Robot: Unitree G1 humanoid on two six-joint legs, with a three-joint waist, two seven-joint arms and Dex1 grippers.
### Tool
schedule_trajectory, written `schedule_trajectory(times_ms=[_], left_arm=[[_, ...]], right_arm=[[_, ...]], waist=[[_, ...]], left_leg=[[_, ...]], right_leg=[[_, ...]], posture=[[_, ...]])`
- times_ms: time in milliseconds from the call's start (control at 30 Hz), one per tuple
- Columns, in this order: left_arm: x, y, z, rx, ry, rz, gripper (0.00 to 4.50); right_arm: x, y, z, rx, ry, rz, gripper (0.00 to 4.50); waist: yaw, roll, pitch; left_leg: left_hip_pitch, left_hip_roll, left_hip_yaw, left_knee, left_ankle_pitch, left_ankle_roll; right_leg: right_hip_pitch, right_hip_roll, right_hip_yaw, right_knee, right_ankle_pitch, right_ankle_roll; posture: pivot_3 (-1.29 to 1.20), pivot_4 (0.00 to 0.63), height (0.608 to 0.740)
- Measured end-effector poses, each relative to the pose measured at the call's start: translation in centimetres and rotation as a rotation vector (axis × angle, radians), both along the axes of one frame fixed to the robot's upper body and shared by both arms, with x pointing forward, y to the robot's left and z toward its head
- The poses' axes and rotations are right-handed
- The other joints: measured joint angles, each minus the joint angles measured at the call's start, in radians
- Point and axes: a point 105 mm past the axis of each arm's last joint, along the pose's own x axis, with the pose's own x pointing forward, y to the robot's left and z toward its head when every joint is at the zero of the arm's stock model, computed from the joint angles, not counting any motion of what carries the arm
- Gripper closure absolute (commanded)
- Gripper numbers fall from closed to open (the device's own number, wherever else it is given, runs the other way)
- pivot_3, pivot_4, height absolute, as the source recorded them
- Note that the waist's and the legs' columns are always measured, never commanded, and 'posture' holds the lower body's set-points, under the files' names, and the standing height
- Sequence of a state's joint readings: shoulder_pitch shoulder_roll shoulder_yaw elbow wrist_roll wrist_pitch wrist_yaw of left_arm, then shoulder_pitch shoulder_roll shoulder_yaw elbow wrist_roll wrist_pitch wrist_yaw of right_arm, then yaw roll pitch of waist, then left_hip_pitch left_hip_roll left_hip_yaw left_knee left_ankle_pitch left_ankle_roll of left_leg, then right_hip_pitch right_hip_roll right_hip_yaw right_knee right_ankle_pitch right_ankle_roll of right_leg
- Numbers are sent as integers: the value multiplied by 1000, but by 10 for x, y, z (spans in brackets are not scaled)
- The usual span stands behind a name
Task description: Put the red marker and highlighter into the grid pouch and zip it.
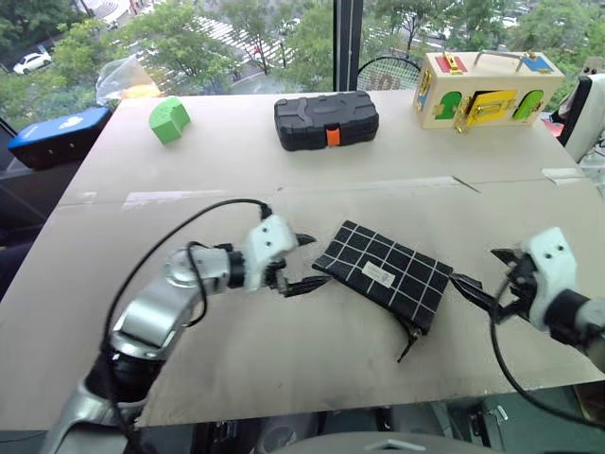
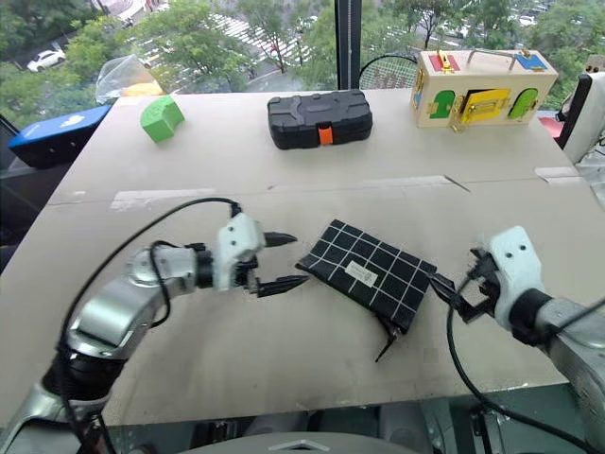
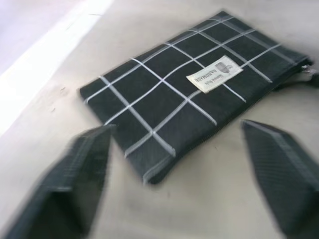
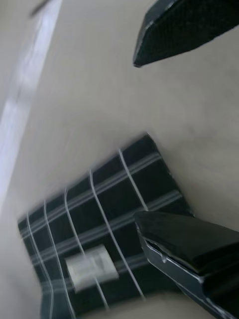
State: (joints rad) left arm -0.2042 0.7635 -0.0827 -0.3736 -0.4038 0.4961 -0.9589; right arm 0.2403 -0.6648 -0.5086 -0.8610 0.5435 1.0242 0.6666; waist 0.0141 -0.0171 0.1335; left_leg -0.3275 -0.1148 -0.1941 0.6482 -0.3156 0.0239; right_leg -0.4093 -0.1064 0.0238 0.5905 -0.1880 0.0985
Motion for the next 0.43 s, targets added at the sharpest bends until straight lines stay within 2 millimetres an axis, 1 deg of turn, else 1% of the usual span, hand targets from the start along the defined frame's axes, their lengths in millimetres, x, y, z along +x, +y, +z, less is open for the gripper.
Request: schedule_trajectory(times_ms=[67,100,167,200,300,367,433], left_arm=[[-10,15,-2,-31,52,21,34],[-18,26,-4,-54,97,36,34],[-30,36,-5,-79,138,35,34],[-41,44,-4,-95,167,34,34],[-52,59,-1,-97,201,55,34],[-64,74,-8,-79,255,91,34],[-68,79,-12,-81,282,105,34]], right_arm=[[-18,-10,1,-10,10,42,0],[-28,-17,4,-21,3,62,0],[-41,-23,7,-39,-4,82,0],[-54,-29,7,-56,7,92,0],[-72,-37,9,-90,1,115,0],[-91,-51,9,-135,13,93,0],[-97,-63,10,-167,12,69,0]], waist=[[0,0,0],[1,0,0],[1,0,0],[2,0,0],[4,2,1],[5,3,2],[6,2,2]], left_leg=[[0,0,0,0,0,0],[1,1,0,0,0,0],[0,1,1,0,0,0],[1,1,1,-1,-1,1],[1,1,1,-1,-3,4],[1,1,2,-1,-3,4],[1,2,4,0,-4,5]], right_leg=[[0,0,0,0,0,0],[0,0,0,0,0,0],[0,0,0,0,0,0],[0,0,0,0,-1,1],[0,0,0,0,-2,3],[0,0,1,0,-2,3],[0,0,2,0,-3,3]], posture=[[0,150,740],[0,150,740],[0,150,740],[0,150,740],[0,150,740],[0,150,740],[0,150,740]])
